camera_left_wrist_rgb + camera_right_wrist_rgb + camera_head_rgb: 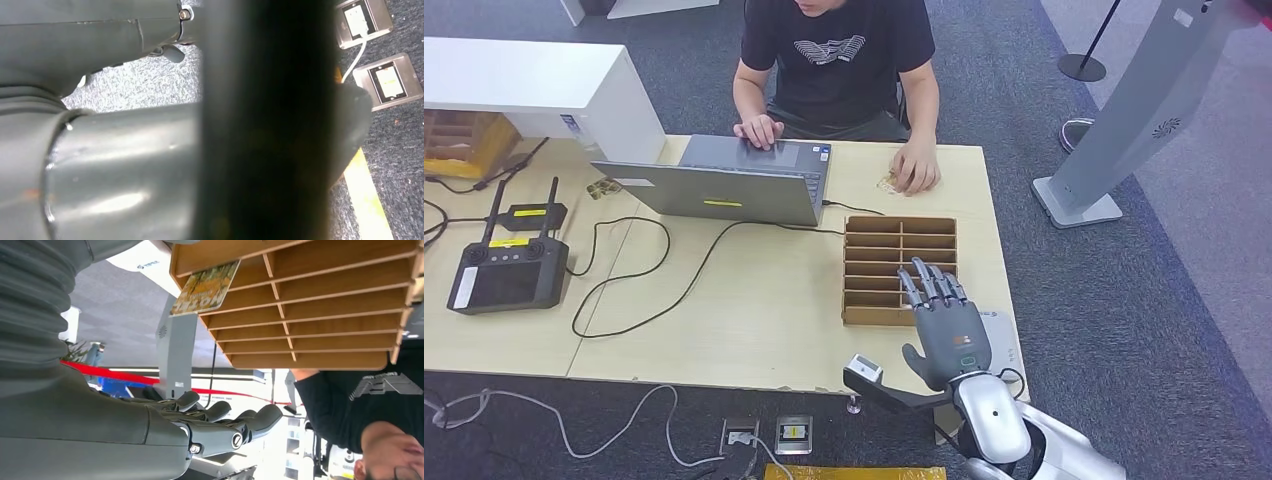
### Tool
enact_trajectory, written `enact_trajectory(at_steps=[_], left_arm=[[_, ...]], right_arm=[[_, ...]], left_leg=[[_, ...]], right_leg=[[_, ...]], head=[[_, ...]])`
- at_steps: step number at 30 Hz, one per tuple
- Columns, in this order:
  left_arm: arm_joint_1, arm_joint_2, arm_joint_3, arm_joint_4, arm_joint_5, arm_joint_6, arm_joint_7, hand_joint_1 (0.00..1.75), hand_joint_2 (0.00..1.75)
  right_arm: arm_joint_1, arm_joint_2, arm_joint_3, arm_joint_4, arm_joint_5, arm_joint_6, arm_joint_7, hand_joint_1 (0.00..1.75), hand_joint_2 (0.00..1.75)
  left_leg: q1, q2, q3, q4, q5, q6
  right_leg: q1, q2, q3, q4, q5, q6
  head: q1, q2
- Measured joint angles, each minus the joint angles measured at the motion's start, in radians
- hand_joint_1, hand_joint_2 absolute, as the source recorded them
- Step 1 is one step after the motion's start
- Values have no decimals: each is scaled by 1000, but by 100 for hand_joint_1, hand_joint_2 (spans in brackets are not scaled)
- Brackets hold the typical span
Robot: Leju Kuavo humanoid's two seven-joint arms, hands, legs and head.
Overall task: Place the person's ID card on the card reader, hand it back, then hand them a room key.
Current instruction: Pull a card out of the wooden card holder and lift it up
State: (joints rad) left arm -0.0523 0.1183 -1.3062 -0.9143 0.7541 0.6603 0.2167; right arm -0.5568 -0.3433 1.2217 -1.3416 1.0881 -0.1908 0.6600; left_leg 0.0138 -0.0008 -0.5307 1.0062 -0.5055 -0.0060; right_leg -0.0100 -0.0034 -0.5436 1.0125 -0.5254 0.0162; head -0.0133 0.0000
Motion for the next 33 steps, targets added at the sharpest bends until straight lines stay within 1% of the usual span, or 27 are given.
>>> enact_trajectory(at_steps=[8,25,33], left_arm=[[0,-4,0,9,0,0,0,0,0],[0,-9,0,18,-1,0,0,0,0],[-1,-9,0,19,-1,0,0,0,0]], right_arm=[[0,32,1,75,6,-7,0,0,175],[0,55,1,133,9,-12,0,0,175],[0,74,-3,157,39,-19,0,0,175]], left_leg=[[0,0,0,0,0,0],[0,0,0,0,0,0],[0,0,0,0,0,0]], right_leg=[[0,0,0,0,0,0],[0,0,0,0,0,0],[0,0,0,0,0,0]], head=[[0,0],[0,0],[0,0]])
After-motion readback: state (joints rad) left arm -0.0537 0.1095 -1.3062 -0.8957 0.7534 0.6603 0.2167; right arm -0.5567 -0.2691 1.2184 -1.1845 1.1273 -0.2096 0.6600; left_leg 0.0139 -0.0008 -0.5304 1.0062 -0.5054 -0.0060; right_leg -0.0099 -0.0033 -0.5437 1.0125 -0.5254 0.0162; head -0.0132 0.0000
